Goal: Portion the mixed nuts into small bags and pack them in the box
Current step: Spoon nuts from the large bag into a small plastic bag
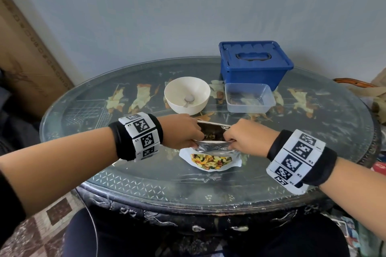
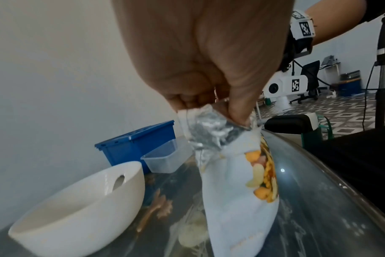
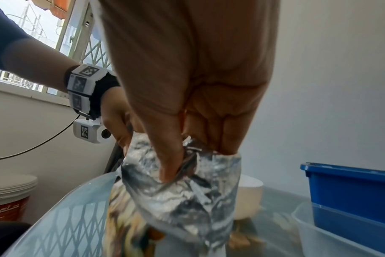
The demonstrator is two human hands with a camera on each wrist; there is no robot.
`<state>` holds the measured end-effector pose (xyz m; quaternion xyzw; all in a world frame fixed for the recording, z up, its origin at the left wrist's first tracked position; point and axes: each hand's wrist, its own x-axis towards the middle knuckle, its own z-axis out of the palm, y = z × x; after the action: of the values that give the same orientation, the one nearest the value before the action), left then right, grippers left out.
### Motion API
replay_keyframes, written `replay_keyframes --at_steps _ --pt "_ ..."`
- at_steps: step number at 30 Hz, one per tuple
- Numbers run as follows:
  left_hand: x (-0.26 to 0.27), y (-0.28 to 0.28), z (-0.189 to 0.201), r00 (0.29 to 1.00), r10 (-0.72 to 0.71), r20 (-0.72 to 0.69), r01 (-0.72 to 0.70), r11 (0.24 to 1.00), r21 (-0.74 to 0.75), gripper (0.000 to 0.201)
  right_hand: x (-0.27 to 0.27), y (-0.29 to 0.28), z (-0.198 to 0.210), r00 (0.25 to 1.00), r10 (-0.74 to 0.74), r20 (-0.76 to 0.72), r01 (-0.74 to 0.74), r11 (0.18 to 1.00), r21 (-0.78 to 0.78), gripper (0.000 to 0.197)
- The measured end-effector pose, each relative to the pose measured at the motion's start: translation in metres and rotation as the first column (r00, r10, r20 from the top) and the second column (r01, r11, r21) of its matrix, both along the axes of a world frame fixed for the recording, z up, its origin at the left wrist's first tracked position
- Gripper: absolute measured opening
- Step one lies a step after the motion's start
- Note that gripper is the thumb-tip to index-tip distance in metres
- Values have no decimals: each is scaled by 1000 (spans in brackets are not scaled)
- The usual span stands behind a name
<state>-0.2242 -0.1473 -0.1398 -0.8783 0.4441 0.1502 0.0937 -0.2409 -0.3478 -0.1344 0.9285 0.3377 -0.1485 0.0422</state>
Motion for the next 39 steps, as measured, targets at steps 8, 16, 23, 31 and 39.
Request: replay_keyframes --at_steps 8,16,23,31,39 --pt "-8 18 -23 975 -109 196 171 927 -334 25 -19 -11 -24 999 -8 51 -1 984 179 6" --pt "-17 7 -10 974 -151 168 192 945 -263 28 -17 3 -9 995 76 67 -79 996 37 28" --pt "-14 -10 5 999 31 40 -33 998 61 34 1 5 -1 986 167 -5 -167 986 -17 37" --pt "-10 6 -2 994 109 7 -109 988 113 31 0 1 -1 995 72 -72 -75 996 -38 32" --pt "-4 7 -10 991 125 -55 -132 981 -140 24 8 -10 -16 999 -19 -28 24 980 197 28"
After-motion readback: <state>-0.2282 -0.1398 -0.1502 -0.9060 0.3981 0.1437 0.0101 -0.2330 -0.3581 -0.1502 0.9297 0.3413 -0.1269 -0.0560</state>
